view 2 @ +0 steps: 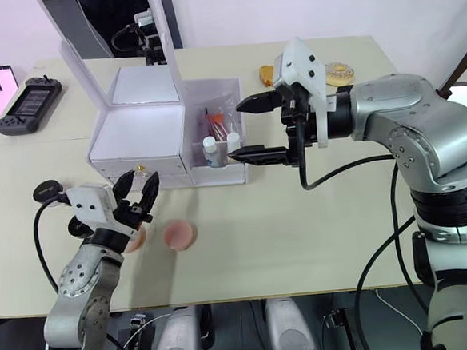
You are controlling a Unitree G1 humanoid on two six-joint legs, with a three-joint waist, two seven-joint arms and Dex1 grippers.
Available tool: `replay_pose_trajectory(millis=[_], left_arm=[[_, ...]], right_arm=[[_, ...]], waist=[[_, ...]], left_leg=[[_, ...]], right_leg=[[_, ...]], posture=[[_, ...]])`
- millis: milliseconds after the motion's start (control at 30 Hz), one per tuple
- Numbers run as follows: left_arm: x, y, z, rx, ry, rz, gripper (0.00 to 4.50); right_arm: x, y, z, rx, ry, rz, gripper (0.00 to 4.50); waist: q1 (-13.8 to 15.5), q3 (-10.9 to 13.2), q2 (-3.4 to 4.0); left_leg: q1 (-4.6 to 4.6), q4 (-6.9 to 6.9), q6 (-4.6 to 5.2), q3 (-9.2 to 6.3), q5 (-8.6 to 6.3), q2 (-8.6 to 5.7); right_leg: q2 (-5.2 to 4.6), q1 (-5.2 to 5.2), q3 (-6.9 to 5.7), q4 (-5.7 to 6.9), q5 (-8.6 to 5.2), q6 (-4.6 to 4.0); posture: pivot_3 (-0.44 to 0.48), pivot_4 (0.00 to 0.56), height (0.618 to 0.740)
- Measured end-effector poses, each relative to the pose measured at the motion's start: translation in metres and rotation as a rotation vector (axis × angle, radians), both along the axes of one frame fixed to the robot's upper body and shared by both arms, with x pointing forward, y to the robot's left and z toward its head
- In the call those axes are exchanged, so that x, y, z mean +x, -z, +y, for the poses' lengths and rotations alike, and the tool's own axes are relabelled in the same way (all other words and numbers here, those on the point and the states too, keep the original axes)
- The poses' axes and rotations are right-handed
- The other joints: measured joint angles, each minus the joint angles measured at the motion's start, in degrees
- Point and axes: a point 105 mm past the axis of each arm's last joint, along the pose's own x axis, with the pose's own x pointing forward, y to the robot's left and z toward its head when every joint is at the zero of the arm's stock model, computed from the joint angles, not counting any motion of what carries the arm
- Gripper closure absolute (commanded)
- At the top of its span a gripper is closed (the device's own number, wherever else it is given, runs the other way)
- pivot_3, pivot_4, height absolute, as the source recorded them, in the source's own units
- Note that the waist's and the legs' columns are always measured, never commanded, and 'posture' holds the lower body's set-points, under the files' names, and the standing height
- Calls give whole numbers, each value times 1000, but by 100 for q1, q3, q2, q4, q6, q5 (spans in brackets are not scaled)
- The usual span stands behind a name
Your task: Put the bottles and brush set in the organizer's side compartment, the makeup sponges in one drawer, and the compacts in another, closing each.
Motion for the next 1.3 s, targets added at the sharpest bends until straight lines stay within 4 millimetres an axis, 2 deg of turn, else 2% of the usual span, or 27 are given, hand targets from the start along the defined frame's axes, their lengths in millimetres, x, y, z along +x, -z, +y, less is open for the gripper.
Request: replay_pose_trajectory(millis=[200,300,400,433,733,933,1300], left_arm=[[2,-1,-1,3,-19,-4,1766],[2,0,0,4,-31,-1,2544],[2,0,3,8,-45,1,4047],[2,0,3,8,-46,1,4210],[-1,1,3,6,-45,3,4204],[-17,2,0,-3,-53,11,4204],[-52,5,7,20,-66,65,4204]], right_arm=[[0,-5,1,2,-1,-18,0],[1,-5,2,7,4,-20,0],[2,-6,2,14,8,-18,0],[3,-6,2,15,11,-19,0],[5,-8,3,22,16,-27,0],[5,-8,5,30,11,-26,0],[6,-4,14,48,-23,3,0]], waist=[[-1,0,0],[-3,0,0],[1,0,0],[3,0,0],[20,0,0],[8,0,0],[-55,2,-3]], left_leg=[[0,0,0,0,0,0],[0,0,0,-1,0,0],[0,0,0,-1,0,0],[0,0,0,-1,0,0],[-1,0,0,0,0,0],[-1,-1,0,0,0,0],[-2,-5,3,4,-2,1]], right_leg=[[0,0,0,-1,0,1],[1,0,0,0,0,0],[0,0,0,-1,0,-1],[0,0,0,-1,-1,-2],[0,0,0,-2,-1,-2],[0,0,0,-2,-3,-6],[-2,-5,2,-11,-6,-10]], posture=[[0,150,740],[0,150,740],[0,150,740],[0,150,740],[0,150,740],[0,150,740],[0,150,740]])
